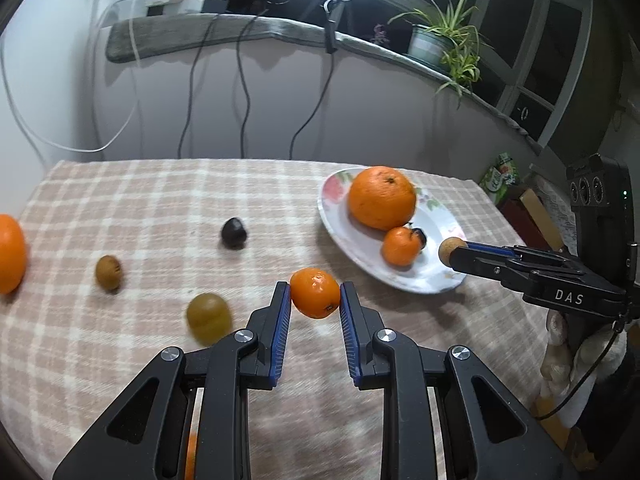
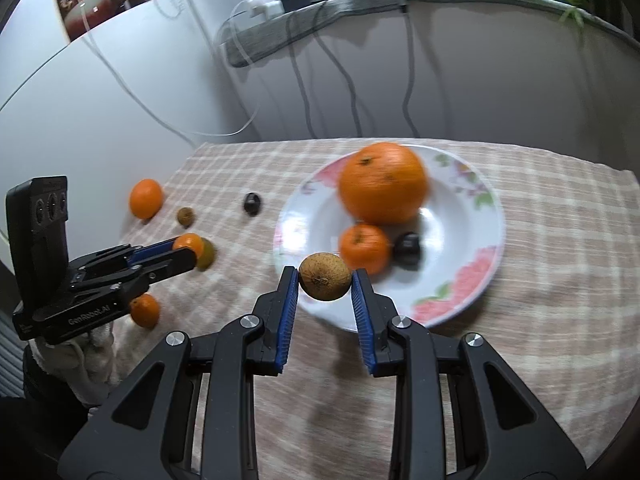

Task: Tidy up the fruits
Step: 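Grasp a mandarin with the left tool while the right tool grasps a brown kiwi, then carry the mandarin and brown kiwi over the white plate with both tools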

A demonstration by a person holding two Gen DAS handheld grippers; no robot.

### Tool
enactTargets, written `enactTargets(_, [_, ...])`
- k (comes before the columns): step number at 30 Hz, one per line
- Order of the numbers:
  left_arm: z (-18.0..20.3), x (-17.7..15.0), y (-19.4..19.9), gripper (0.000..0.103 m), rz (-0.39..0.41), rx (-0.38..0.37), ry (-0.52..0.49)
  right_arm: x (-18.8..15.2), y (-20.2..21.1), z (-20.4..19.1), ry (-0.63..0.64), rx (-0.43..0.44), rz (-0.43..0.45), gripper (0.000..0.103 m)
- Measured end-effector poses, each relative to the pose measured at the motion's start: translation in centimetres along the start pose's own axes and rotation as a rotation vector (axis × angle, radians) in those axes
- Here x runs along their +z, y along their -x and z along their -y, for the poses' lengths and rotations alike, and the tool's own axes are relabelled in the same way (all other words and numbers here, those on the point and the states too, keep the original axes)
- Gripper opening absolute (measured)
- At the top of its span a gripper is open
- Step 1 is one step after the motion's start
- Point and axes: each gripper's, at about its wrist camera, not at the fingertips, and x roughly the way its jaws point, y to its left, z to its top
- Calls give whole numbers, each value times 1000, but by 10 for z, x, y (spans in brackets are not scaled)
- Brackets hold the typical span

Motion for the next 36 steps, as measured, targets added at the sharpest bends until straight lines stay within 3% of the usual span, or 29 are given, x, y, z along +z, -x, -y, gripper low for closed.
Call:
enactTargets(13, [29,17,-28,23,-12,-40,-40,1,9,33,-25,-83,19,29])
enactTargets(36, [35,24,-51,23,-39,-40,-51,2,2,34,-18,-126,16,29])
